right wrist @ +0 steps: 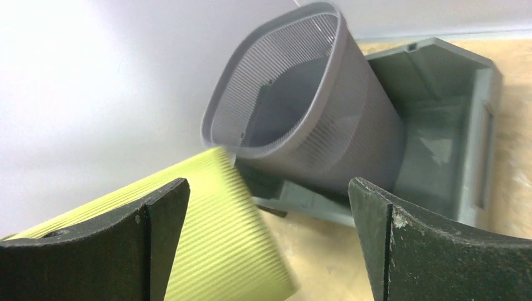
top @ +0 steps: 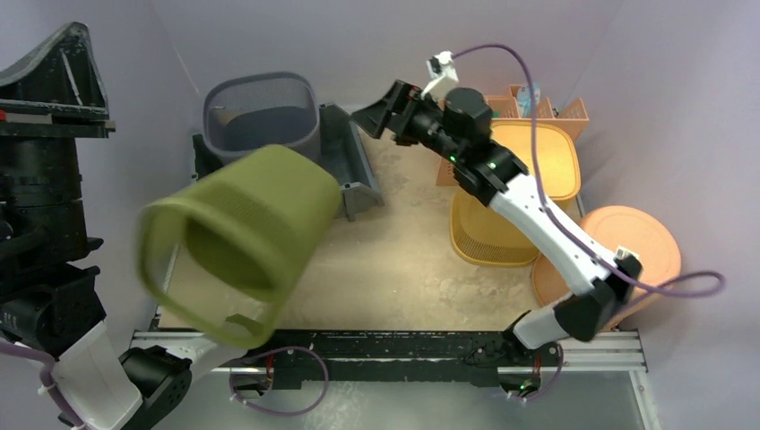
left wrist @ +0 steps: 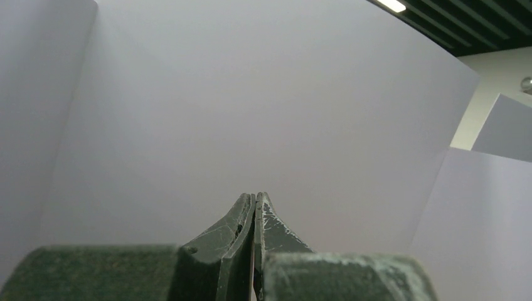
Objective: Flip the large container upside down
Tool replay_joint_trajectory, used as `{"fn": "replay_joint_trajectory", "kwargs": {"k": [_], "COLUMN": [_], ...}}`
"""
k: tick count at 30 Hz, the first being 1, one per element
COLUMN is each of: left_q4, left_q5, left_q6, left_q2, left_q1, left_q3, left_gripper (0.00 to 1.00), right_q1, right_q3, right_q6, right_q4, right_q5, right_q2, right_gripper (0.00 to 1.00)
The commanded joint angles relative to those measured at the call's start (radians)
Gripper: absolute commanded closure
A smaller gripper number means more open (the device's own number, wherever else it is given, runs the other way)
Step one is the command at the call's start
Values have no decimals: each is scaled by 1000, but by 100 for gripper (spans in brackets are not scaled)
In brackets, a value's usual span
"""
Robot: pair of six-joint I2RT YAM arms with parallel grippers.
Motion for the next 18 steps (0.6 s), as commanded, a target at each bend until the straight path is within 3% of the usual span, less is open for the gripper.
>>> {"fn": "replay_joint_trajectory", "kwargs": {"k": [1, 9, 18], "left_q4": [21, 86, -36], "left_q5": [96, 318, 491], "left_q6": [-87, -304, -300], "left_q2": [-6, -35, -64], "left_q1": [2, 1, 1], "left_q3": [-110, -470, -690], "left_gripper": [100, 100, 100], "right_q1": [0, -1, 0], "right_q3": [-143, -295, -271], "right_q6": [-20, -54, -194], "right_q4": [-57, -147, -419], "right_q5": [80, 95, 121], "right_q2": [-152, -325, -392], "right_gripper": [0, 0, 0]}}
